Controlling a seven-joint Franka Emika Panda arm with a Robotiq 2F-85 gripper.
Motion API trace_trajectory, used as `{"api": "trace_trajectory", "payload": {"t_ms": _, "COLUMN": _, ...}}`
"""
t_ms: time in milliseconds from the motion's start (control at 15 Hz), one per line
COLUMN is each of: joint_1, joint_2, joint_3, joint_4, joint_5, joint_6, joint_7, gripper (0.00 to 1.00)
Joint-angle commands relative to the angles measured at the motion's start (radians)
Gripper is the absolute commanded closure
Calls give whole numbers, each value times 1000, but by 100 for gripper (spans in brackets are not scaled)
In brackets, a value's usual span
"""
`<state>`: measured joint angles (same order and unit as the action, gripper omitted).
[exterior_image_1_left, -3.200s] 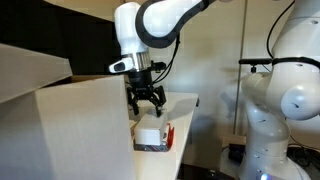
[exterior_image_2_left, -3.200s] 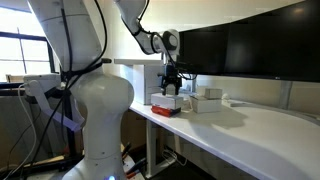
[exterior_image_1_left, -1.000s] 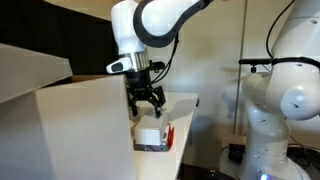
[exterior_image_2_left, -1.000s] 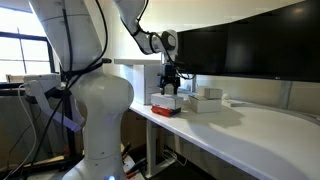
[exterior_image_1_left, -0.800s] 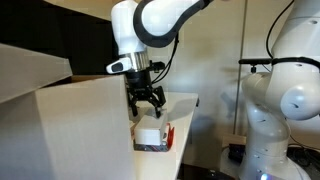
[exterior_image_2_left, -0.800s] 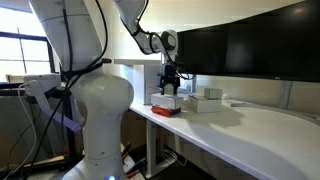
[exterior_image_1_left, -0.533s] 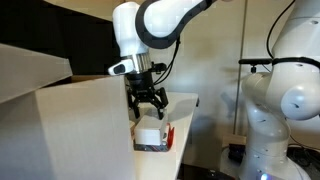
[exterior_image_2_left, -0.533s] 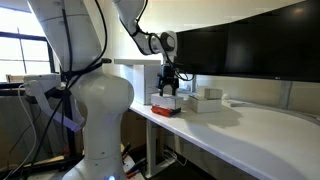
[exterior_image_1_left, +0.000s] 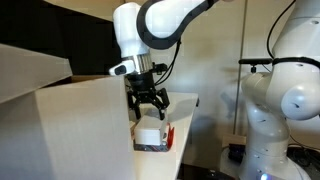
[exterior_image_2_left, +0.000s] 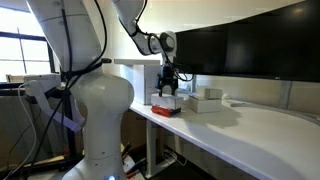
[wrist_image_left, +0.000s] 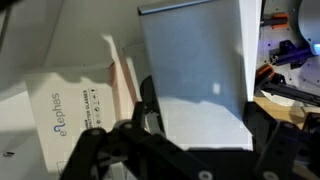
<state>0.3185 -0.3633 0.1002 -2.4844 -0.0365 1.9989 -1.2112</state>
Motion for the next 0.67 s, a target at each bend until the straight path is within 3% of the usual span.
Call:
{"api": "trace_trajectory", "payload": {"t_ms": 0, "joint_1": -6, "joint_2": 5, "joint_3": 22, "joint_4": 5, "joint_5": 5, "joint_6": -2, "joint_7": 26, "gripper": 0}}
{"api": "trace_trajectory", "payload": {"t_ms": 600, "joint_1": -10, "joint_2": 16, "joint_3": 30, "joint_4": 7, "joint_5": -2, "joint_6": -9, "joint_7": 17, "gripper": 0}}
